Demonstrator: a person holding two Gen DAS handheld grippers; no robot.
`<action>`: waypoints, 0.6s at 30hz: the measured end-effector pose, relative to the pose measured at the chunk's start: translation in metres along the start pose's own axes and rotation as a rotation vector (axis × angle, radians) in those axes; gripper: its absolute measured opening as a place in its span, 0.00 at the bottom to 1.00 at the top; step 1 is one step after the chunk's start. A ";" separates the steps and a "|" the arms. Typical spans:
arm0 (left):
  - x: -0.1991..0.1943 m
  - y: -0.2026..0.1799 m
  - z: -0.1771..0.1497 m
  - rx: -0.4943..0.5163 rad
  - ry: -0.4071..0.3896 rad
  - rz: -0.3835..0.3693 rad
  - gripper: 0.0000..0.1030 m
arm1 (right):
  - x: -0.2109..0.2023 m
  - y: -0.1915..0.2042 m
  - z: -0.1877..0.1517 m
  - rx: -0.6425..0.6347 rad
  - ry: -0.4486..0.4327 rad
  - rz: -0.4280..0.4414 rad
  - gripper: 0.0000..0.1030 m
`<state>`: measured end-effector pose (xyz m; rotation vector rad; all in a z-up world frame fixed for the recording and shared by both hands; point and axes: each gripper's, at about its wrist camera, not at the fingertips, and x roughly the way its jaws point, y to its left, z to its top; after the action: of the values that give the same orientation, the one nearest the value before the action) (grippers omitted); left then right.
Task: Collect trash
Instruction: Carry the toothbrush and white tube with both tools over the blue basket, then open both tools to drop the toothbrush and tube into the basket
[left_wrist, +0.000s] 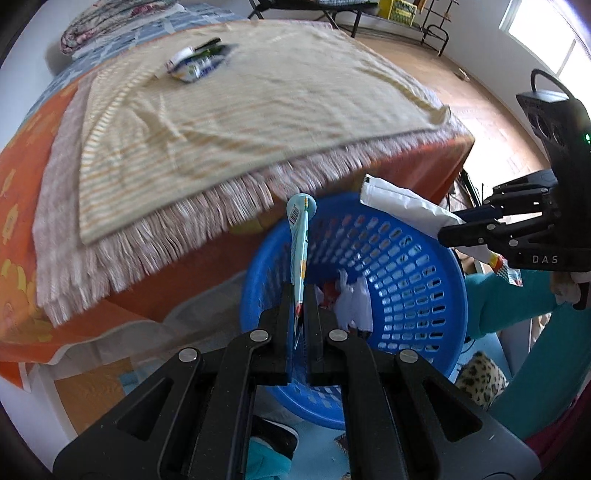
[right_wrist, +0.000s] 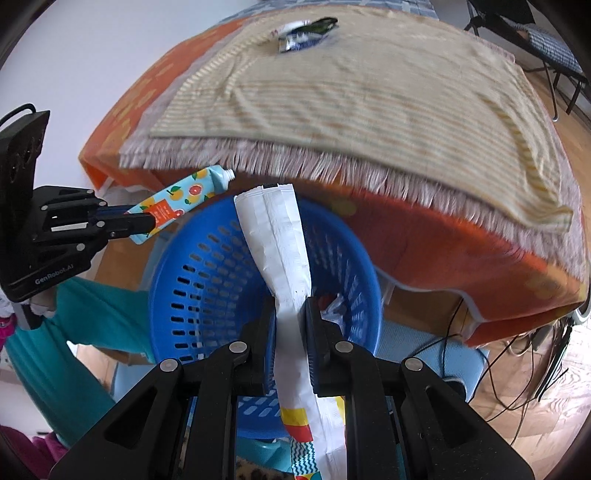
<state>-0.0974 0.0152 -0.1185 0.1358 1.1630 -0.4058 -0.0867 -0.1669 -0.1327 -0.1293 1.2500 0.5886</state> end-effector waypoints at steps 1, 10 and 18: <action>0.002 -0.001 -0.001 0.004 0.006 0.000 0.01 | 0.003 0.001 -0.002 0.001 0.006 0.002 0.12; 0.026 -0.015 -0.018 0.044 0.082 -0.007 0.01 | 0.029 0.001 -0.012 0.021 0.070 0.016 0.12; 0.034 -0.018 -0.021 0.057 0.106 0.001 0.01 | 0.031 -0.001 -0.013 0.032 0.075 0.016 0.14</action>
<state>-0.1115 -0.0029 -0.1562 0.2098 1.2564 -0.4350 -0.0916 -0.1626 -0.1662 -0.1160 1.3340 0.5817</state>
